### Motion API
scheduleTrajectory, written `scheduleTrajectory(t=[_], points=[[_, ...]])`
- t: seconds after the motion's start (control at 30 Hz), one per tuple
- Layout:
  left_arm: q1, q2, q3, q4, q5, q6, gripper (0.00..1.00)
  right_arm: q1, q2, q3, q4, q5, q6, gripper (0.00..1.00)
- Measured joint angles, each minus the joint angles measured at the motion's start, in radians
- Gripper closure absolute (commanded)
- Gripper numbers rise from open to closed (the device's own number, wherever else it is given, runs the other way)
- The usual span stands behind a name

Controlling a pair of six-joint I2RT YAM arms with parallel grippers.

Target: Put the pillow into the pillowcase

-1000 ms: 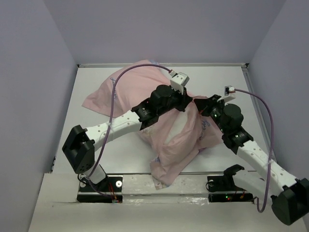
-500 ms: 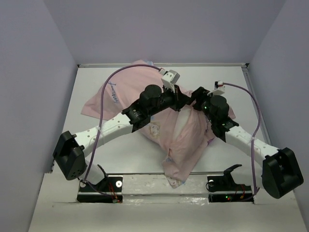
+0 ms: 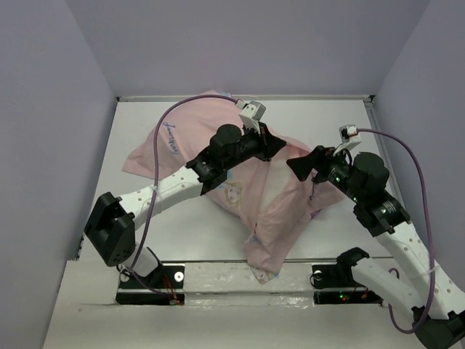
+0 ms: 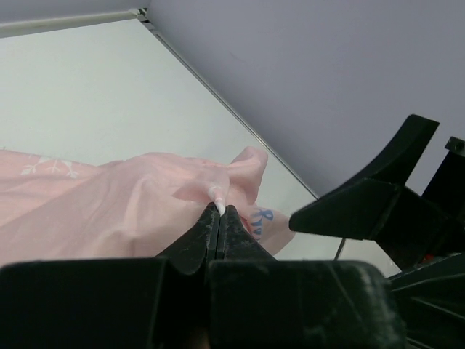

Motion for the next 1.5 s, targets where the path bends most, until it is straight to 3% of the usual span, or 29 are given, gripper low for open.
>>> scheduleTrajectory(t=[0.03,0.07,0.1,0.13,0.17,0.23,0.37,0.73,0.9,1.03,1.1,1.13,1.17,1.5], points=[[0.005,0.006,0.0,0.004,0.002,-0.001,1.0,0.0,-0.006,0.002,-0.021,-0.009,-0.004,0.38],[0.005,0.009,0.0,0.006,0.003,-0.001,1.0,0.0,-0.018,0.002,-0.063,-0.018,-0.01,0.61],[0.006,0.012,0.0,0.007,0.003,-0.001,1.0,0.0,-0.021,0.001,-0.09,-0.023,-0.013,0.71],[0.009,0.014,0.0,0.008,0.005,-0.001,1.0,0.0,-0.021,0.001,-0.107,-0.031,-0.02,0.93],[0.009,0.016,0.0,0.008,0.005,-0.001,1.0,0.0,-0.021,0.0,-0.14,-0.043,-0.013,1.0],[0.01,0.019,0.0,0.014,0.007,-0.001,1.0,0.0,-0.024,-0.011,-0.172,-0.068,-0.003,0.96],[0.01,0.024,0.0,0.015,0.01,-0.001,1.0,0.001,-0.025,-0.039,-0.218,-0.095,0.016,0.58],[0.011,0.025,0.001,0.016,0.023,0.0,1.0,0.034,-0.013,-0.045,-0.267,-0.137,0.053,0.46],[0.011,0.025,0.001,0.016,0.026,0.001,1.0,0.041,0.037,-0.055,-0.266,-0.12,0.054,0.53],[0.011,0.025,0.001,0.015,0.026,0.003,1.0,0.045,0.089,-0.081,-0.265,-0.093,0.055,0.65],[0.011,0.025,0.001,0.015,0.027,0.003,1.0,0.049,0.102,-0.084,-0.265,-0.071,0.054,0.79],[0.011,0.025,0.001,0.015,0.027,0.003,1.0,0.051,0.103,-0.084,-0.265,-0.062,0.052,0.97],[0.011,0.025,0.001,0.015,0.029,0.003,1.0,0.052,0.102,-0.084,-0.265,-0.056,0.052,1.0],[0.011,0.024,0.001,0.023,0.038,-0.001,1.0,0.053,0.038,-0.069,-0.211,-0.091,0.084,1.0]])
